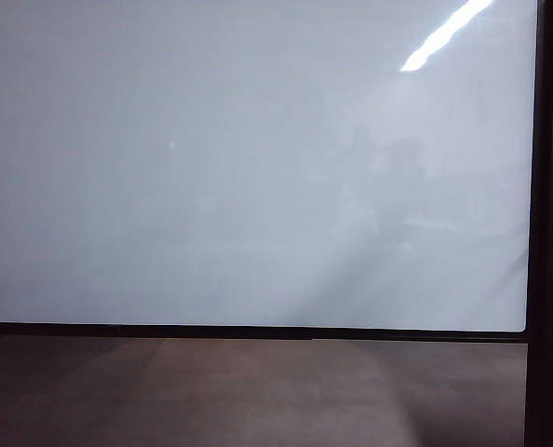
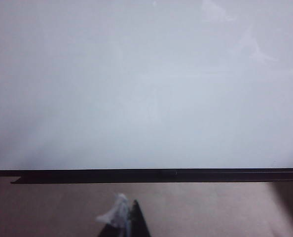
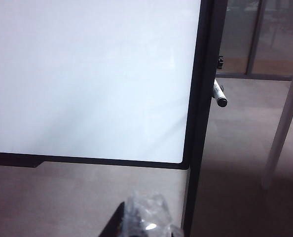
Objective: Reach to the right to find the marker pen, pick it up, and write the number 8 on the whiteboard.
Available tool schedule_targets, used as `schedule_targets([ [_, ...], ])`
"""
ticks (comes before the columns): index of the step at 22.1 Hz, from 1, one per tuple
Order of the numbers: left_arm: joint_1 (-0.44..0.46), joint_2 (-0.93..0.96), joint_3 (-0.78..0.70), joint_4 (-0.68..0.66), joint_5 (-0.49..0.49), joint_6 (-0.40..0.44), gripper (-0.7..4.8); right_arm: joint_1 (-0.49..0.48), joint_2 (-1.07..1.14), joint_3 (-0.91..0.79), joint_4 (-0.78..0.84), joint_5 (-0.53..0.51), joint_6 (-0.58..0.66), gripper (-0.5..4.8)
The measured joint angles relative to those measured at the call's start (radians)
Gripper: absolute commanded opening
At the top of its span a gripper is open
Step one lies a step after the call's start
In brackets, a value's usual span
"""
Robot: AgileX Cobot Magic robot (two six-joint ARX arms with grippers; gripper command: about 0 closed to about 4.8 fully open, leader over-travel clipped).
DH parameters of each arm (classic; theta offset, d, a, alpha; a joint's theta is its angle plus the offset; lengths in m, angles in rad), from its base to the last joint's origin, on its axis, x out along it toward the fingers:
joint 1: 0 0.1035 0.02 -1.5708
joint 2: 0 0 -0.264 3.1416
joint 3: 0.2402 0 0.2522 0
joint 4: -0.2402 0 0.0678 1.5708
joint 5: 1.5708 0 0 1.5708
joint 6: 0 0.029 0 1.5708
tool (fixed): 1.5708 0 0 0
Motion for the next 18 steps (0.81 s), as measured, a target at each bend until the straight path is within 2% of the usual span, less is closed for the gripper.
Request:
schedule_targets([
  [10, 0.000, 0.000, 0.000, 0.000, 0.000, 0.000, -0.05, 0.000, 0.000, 0.000, 0.000, 0.000, 0.002, -0.05],
  [12, -0.026, 0.000, 0.000, 0.000, -0.010, 0.000, -0.05, 0.000, 0.000, 0.000, 0.001, 0.000, 0.002, -0.06],
  [13, -0.119, 0.000, 0.000, 0.000, -0.051, 0.000, -0.05, 0.000, 0.000, 0.000, 0.003, 0.000, 0.002, -0.06],
  [14, -0.173, 0.000, 0.000, 0.000, -0.072, 0.000, -0.05, 0.000, 0.000, 0.000, 0.005, 0.000, 0.002, -0.06],
  [15, -0.302, 0.000, 0.000, 0.000, -0.111, 0.000, -0.05, 0.000, 0.000, 0.000, 0.008, 0.000, 0.009, -0.06],
  [18, -0.420, 0.000, 0.000, 0.000, -0.117, 0.000, -0.05, 0.000, 0.000, 0.000, 0.011, 0.000, 0.037, -0.06],
])
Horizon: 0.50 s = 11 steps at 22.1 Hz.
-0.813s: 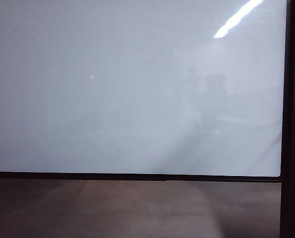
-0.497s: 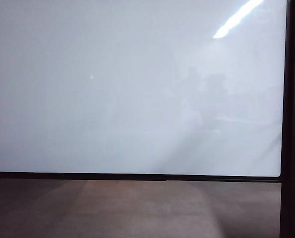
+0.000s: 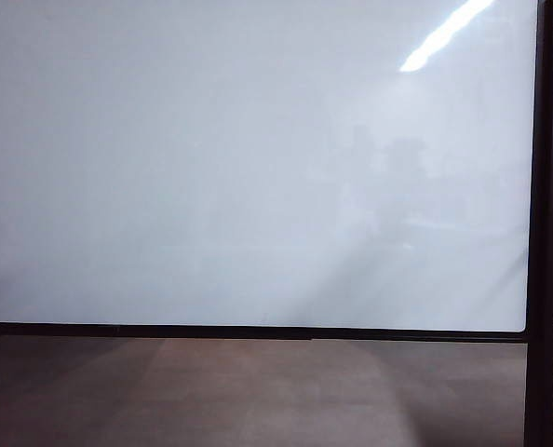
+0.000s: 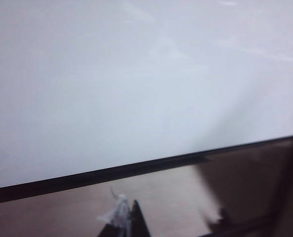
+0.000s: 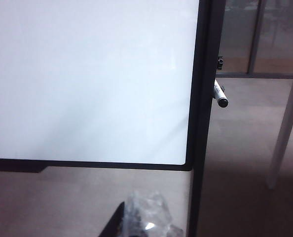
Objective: Reach to the right to find the marker pen, pick it up, and write the number 8 on the whiteboard.
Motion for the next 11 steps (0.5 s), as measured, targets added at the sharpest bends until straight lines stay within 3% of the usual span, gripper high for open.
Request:
schedule_targets([
  [5, -0.168, 0.000, 0.000, 0.000, -0.006, 0.000, -0.05, 0.000, 0.000, 0.000, 0.011, 0.000, 0.076, -0.06],
  [8, -0.212, 0.000, 0.000, 0.000, -0.005, 0.000, -0.05, 0.000, 0.000, 0.000, 0.011, 0.008, 0.158, -0.06],
  [10, -0.216, 0.000, 0.000, 0.000, -0.006, 0.000, -0.05, 0.000, 0.000, 0.000, 0.011, 0.082, 0.234, -0.06],
  [11, -0.216, 0.000, 0.000, 0.000, -0.006, 0.000, -0.05, 0.000, 0.000, 0.000, 0.031, 0.172, 0.263, -0.06],
])
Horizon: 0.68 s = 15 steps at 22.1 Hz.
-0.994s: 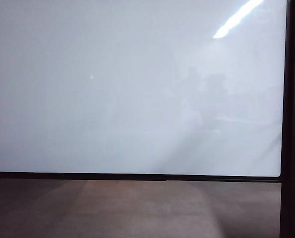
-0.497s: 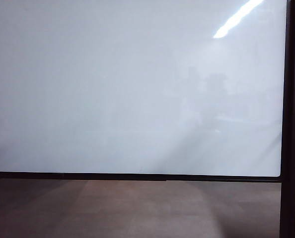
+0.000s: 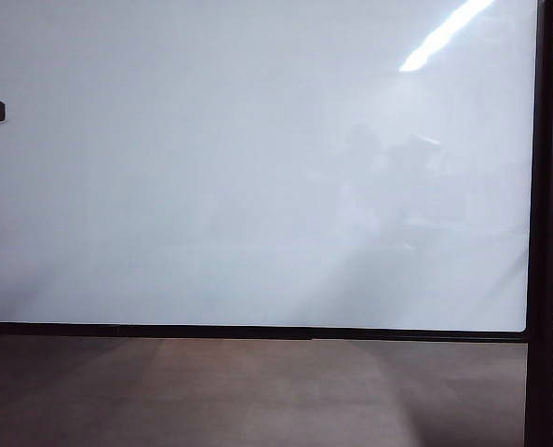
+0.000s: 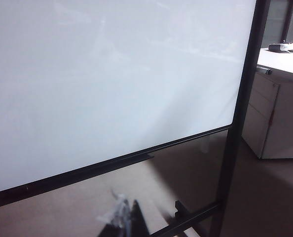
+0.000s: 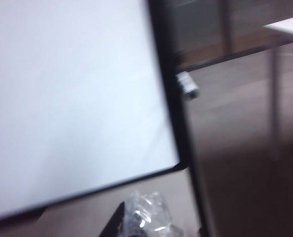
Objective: Reach to the right to find the marker pen, pick it up, and write the number 8 on the whiteboard.
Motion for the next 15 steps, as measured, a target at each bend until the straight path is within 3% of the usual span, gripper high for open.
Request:
schedule_targets([
  [3, 0.000, 0.000, 0.000, 0.000, 0.000, 0.000, -0.05, -0.001, 0.005, 0.020, 0.146, 0.151, 0.007, -0.06],
  [4, 0.000, 0.000, 0.000, 0.000, 0.000, 0.000, -0.05, -0.002, 0.038, 0.051, 0.269, 0.229, -0.007, -0.06],
  [6, 0.000, 0.000, 0.000, 0.000, 0.000, 0.000, -0.05, -0.011, 0.110, 0.085, 0.395, 0.278, -0.029, -0.06],
  [8, 0.000, 0.000, 0.000, 0.000, 0.000, 0.000, -0.05, -0.037, 0.220, 0.130, 0.481, 0.265, -0.038, -0.06],
  [10, 0.000, 0.000, 0.000, 0.000, -0.001, 0.000, -0.05, -0.091, 0.444, 0.241, 0.595, 0.127, -0.054, -0.05],
  [11, 0.000, 0.000, 0.000, 0.000, -0.001, 0.000, -0.05, -0.135, 0.652, 0.354, 0.718, -0.001, -0.087, -0.05],
  [14, 0.000, 0.000, 0.000, 0.000, -0.001, 0.000, -0.05, -0.222, 0.980, 0.513, 0.885, -0.138, -0.085, -0.03],
  [15, 0.000, 0.000, 0.000, 0.000, -0.001, 0.000, -0.05, -0.280, 1.161, 0.575, 0.971, -0.231, -0.056, 0.15],
])
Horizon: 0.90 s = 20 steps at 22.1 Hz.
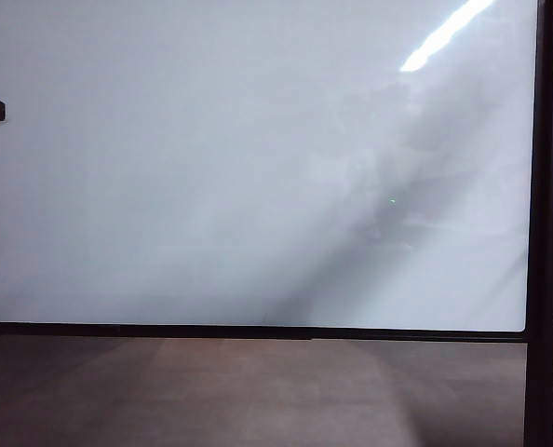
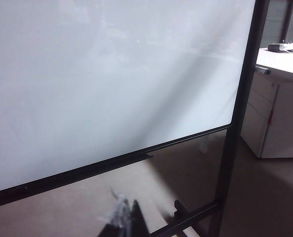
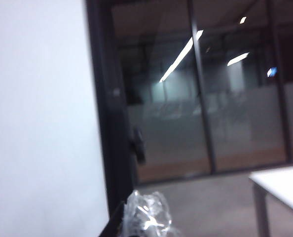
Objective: Reach to the right to find the marker pen, pick it up, and write the number 8 on the whiteboard.
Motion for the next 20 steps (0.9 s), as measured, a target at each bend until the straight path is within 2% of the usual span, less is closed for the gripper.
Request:
schedule_targets([
  [1, 0.000, 0.000, 0.000, 0.000, 0.000, 0.000, -0.05, -0.018, 0.051, 0.007, 0.021, -0.043, 0.010, 1.19],
  [2, 0.000, 0.000, 0.000, 0.000, 0.000, 0.000, -0.05, -0.044, 0.154, 0.018, 0.057, -0.131, 0.026, 1.97],
  [3, 0.000, 0.000, 0.000, 0.000, 0.000, 0.000, -0.05, -0.046, 0.270, 0.034, 0.115, -0.188, 0.033, 2.54],
  [4, 0.000, 0.000, 0.000, 0.000, 0.000, 0.000, -0.05, -0.045, 0.332, 0.032, 0.144, -0.207, 0.035, 3.39],
  [5, 0.000, 0.000, 0.000, 0.000, 0.000, 0.000, -0.05, -0.044, 0.380, 0.027, 0.161, -0.226, 0.037, 4.00],
  [7, 0.000, 0.000, 0.000, -0.001, 0.000, 0.000, -0.05, -0.036, 0.561, 0.036, 0.282, -0.228, 0.041, 4.09],
  [9, 0.000, 0.001, 0.000, -0.007, -0.001, 0.000, -0.05, -0.026, 0.704, 0.051, 0.364, -0.223, 0.040, 3.77],
  [10, 0.000, 0.001, 0.000, -0.008, -0.001, 0.000, -0.05, -0.027, 0.751, 0.069, 0.370, -0.222, 0.041, 3.61],
  [15, 0.000, 0.001, 0.000, -0.008, 0.000, 0.000, -0.05, -0.003, 0.911, 0.222, 0.389, -0.219, 0.038, 3.59],
  [20, 0.000, 0.001, 0.000, -0.008, 0.000, 0.000, -0.05, 0.027, 0.962, 0.334, 0.345, -0.213, -0.002, 3.57],
])
